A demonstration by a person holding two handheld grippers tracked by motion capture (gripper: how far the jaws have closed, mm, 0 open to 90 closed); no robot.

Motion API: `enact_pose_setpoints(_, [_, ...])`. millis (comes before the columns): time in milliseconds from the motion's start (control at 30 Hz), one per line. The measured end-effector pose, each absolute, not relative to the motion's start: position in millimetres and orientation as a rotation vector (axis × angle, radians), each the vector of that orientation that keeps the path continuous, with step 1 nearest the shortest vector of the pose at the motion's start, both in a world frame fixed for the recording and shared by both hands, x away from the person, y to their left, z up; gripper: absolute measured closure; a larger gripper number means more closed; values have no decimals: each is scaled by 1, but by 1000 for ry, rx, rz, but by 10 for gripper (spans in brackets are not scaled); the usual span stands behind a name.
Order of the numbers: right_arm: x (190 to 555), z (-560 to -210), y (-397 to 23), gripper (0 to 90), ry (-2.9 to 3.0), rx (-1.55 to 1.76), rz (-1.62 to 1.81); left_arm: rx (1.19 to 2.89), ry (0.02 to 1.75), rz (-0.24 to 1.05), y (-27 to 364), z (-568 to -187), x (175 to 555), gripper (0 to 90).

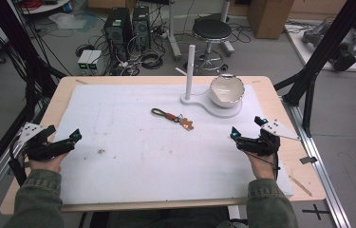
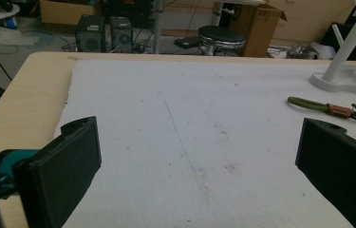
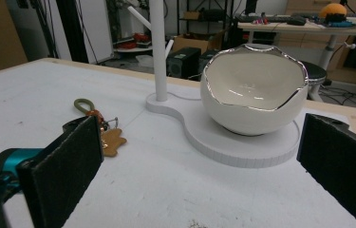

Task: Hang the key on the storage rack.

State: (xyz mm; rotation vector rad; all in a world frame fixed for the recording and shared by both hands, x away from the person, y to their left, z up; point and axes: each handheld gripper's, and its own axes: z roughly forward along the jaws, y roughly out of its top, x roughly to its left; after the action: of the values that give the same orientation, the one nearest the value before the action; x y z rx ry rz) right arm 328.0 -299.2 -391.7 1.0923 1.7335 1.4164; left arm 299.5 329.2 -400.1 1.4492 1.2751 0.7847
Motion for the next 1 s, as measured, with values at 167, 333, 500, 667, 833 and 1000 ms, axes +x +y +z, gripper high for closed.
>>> enact_pose_setpoints(167, [328,-392,-300,4,1738,1088,1415,1448,1280,784,330,-400,300,16])
enact_pose_setpoints(333, [328,-392,-301,4,1732,1110,1420,1451,1284,781,329,-401,300,17])
enact_pose_setpoints(500, [329,-392,-302,4,1732,1121,1421,1447,1290,780,330,-401,299,17])
enact_pose_setpoints(667, [330,-393,-300,4,1739,1132,1414,1435,1292,777,332,-401,300,17])
enact_pose_setpoints(833, [333,-393,-295,4,1778,1133,1390,1426,1296,779,334,-400,301,16])
enact_pose_setpoints(1000, [340,-386,-287,4,1847,1097,1408,1429,1294,776,333,-401,302,17])
